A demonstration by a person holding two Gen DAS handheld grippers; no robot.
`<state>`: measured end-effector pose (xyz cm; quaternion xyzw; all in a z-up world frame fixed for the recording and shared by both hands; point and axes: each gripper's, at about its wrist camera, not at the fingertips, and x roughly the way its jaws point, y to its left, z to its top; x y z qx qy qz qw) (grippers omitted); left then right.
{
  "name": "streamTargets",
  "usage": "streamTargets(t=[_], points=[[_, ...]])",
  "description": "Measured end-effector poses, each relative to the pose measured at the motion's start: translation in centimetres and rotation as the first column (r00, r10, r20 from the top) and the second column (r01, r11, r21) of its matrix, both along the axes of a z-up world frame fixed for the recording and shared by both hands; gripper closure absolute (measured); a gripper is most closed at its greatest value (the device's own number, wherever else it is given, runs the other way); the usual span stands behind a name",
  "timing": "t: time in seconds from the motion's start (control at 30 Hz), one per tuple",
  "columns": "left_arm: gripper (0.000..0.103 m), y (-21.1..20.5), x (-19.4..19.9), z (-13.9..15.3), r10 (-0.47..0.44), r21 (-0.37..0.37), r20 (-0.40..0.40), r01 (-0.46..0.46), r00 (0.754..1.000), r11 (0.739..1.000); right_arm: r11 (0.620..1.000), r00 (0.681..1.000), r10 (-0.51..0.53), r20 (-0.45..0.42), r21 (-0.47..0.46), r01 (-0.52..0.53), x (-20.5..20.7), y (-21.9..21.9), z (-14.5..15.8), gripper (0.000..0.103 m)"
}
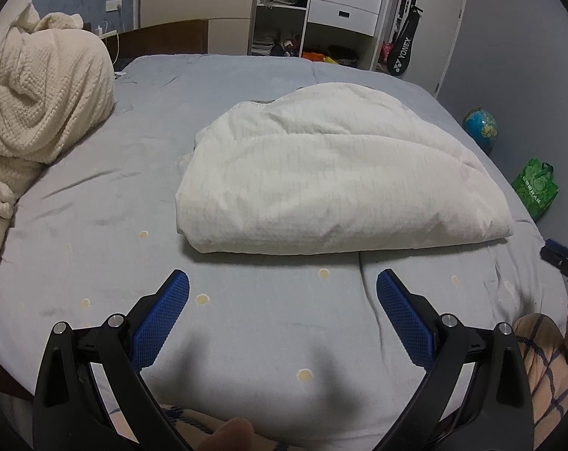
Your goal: Fold large clothes
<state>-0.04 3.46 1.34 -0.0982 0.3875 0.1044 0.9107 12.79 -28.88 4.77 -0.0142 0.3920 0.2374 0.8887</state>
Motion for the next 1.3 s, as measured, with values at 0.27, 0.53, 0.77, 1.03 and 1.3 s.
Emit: streamTargets(t=[0.27, 0.53, 0.77, 1.03, 1.3], points=[[0.007, -0.48, 0.1, -0.22, 0.006, 0.019, -0.005, -0.006, 1.0, 1.0, 1.0, 1.0, 0.001, 0.008, -0.016, -0.001, -0.02, 0.19, -0.02, 0.02], [0.007, -0.67, 0.04, -0.16, 0.005, 0.036, -0.004, -0.005, 1.0, 0.999, 0.999, 1.0, 0.004, 0.031, -0.034, -0.003, -0.37, 0.5, 0.11, 0.02], [0.007, -0.8, 0.03, -0.06, -0.001, 0.045, 0.001, 0.001, 1.0, 0.999, 0.999, 1.0, -0.002, 0.027, -0.036, 0.003, -0.24, 0.45, 0.02, 0.019], [0.007, -0.79, 0.06, -0.09, -0.005, 0.044, 0.001, 0.005, 1.0, 0.999, 0.999, 1.0, -0.004, 0.025, -0.039, 0.005, -0.17, 0.5, -0.05, 0.019], [0.007, -0.95, 0.06, -0.02, -0.008, 0.049, 0.001, 0.008, 1.0, 0.999, 0.999, 1.0, -0.003, 0.025, -0.04, 0.004, -0.15, 0.5, -0.1, 0.019]])
